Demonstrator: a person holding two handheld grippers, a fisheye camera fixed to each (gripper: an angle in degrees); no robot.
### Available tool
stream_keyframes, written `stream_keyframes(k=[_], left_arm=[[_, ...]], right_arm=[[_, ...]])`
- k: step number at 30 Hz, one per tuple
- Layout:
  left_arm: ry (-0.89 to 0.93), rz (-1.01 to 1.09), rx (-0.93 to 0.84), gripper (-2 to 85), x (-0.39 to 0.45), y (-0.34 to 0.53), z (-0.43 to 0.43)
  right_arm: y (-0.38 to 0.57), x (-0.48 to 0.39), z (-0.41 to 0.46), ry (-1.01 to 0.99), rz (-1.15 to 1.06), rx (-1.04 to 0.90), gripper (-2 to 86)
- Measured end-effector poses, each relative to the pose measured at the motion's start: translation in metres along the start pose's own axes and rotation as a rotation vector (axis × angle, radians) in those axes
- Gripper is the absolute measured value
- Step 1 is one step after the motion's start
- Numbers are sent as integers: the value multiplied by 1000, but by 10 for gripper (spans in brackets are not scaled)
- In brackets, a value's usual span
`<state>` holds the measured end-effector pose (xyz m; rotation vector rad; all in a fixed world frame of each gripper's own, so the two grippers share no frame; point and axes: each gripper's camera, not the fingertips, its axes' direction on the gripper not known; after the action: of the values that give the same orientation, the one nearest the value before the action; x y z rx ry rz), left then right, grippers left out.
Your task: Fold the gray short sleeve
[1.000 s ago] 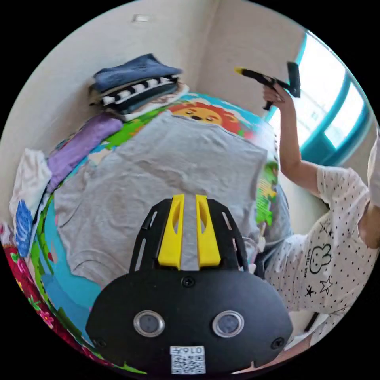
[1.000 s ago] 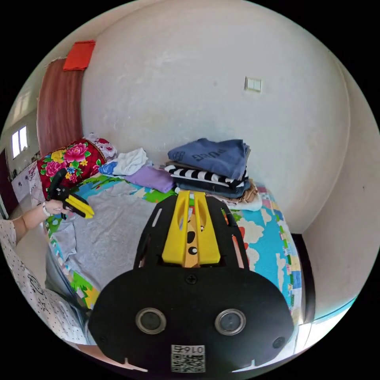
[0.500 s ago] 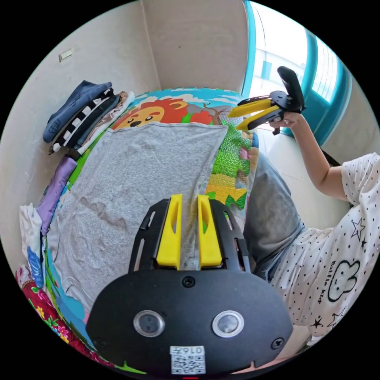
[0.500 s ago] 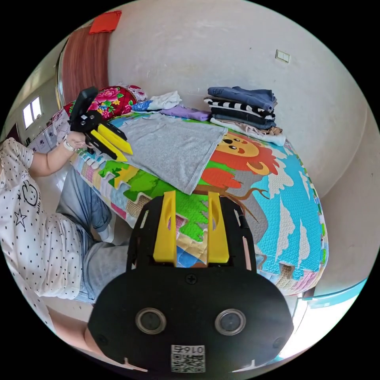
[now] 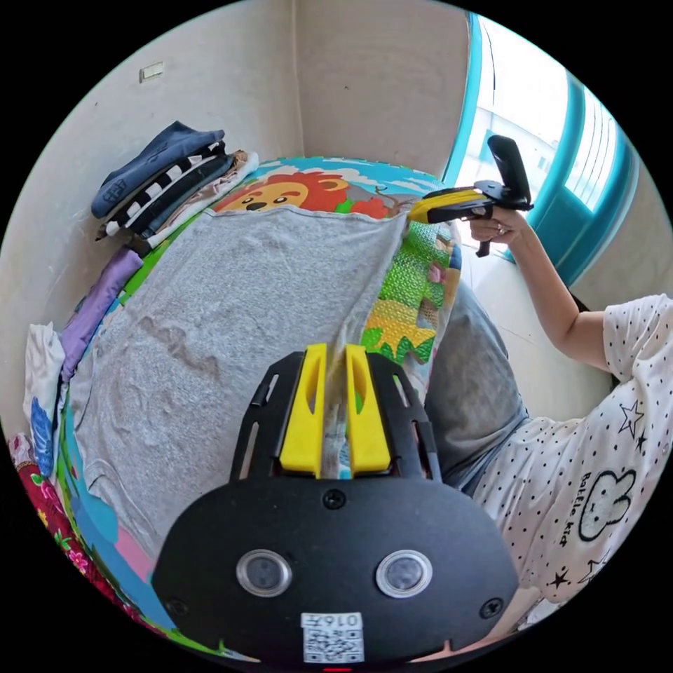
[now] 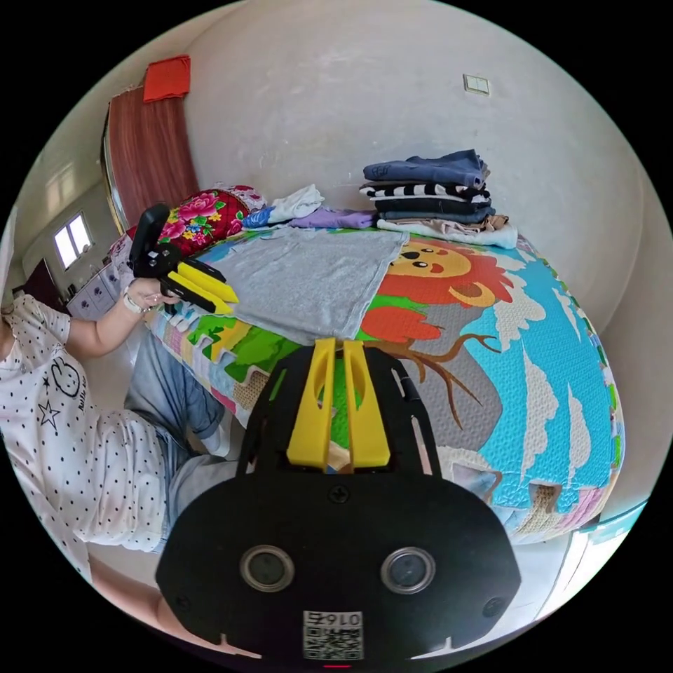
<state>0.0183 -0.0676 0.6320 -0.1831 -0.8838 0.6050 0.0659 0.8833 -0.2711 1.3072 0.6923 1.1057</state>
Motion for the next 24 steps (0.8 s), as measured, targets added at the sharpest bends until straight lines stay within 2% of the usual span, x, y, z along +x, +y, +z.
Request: stream_keyframes(k=[4,8,10,13,15,18,22,24], left_arm=[[13,-8,33,-2,-8,16,-7],[16,-19,40,10,-30,28,-23],[-23,-61,100,33,-51,40,-47],[-209,-219,286,35,-110,80,-107],[-313,-387,342,37,-181,112,-144],[-336,-574,327,52,-286,141,-169],[-354,-774,317,79,-408,165,-176],[-329,-894,255,105,-483,179,-168]], right_arm=[[0,7,8,-1,32,-85,8],[-8,10,8,-8,66,-52,14],[-14,8,7,28,62,-36,28],[-32,3,-2,116,78,26,70],[-48,-4,-6,169,79,99,75],[-90,-24,4,165,5,209,77],[-193,-46,68,24,-83,273,80],[-250,-52,110,-60,-100,275,83]])
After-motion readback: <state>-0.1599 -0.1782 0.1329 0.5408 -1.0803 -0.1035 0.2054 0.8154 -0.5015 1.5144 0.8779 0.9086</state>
